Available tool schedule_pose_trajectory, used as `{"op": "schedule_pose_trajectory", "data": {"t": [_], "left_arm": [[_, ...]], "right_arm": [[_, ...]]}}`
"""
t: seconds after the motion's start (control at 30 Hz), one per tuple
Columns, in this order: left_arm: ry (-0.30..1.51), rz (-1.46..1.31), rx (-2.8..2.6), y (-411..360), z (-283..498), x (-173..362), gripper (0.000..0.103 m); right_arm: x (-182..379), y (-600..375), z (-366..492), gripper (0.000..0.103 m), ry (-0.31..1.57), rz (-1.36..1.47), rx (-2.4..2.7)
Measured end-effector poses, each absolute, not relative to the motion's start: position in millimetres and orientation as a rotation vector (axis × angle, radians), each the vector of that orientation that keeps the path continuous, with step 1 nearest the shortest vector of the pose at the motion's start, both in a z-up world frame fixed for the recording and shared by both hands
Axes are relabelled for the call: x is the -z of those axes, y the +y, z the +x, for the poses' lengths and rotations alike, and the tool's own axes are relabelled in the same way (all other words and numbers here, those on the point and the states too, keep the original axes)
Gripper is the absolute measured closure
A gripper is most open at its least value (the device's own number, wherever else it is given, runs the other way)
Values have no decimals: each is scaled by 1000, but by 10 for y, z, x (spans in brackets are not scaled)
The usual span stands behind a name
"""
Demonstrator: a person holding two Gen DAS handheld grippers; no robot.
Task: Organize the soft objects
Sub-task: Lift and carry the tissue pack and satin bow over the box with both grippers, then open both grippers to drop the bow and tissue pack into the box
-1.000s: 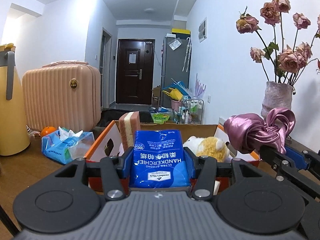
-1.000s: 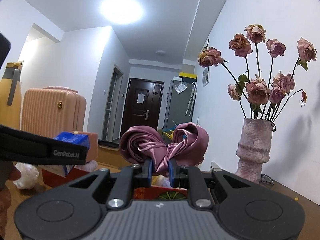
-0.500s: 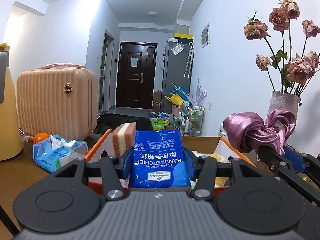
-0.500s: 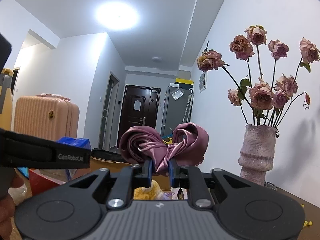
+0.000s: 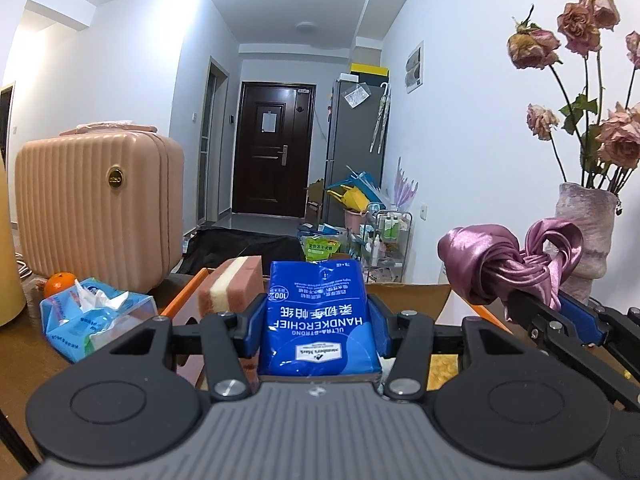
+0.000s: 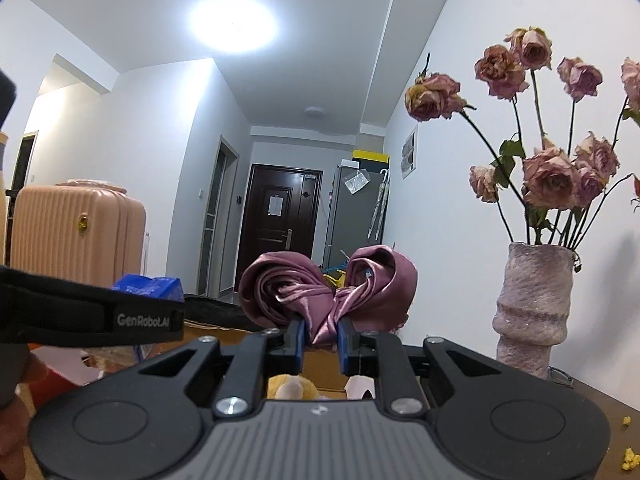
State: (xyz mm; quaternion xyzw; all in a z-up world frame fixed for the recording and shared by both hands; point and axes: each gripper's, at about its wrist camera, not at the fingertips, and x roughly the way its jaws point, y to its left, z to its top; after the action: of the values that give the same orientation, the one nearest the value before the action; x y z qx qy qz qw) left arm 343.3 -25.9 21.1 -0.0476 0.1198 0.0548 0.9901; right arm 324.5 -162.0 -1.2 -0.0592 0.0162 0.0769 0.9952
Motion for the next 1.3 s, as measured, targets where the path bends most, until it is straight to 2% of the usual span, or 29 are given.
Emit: {"op": "schedule_pose_trajectory", "data": {"t": [0.87, 1.07, 1.17, 1.23, 1.3], "left_arm": [[249, -41, -142, -172, 4222, -80, 50], [253, -42, -143, -160, 4251, -69, 50], [249, -35, -146, -166, 4239, -62, 40], [245, -32, -156, -171, 4229, -57, 32], [242, -29, -163, -175, 4221, -57, 16]], "right_arm": [[139, -1480, 4056, 87, 120, -138, -196], [161, -1492, 4067, 84, 148, -135, -205], [174, -1505, 4090, 74, 167, -132, -204], [172, -1518, 4079, 73, 164, -125, -204], [173, -1529, 4074, 62, 165, -121, -203]]}}
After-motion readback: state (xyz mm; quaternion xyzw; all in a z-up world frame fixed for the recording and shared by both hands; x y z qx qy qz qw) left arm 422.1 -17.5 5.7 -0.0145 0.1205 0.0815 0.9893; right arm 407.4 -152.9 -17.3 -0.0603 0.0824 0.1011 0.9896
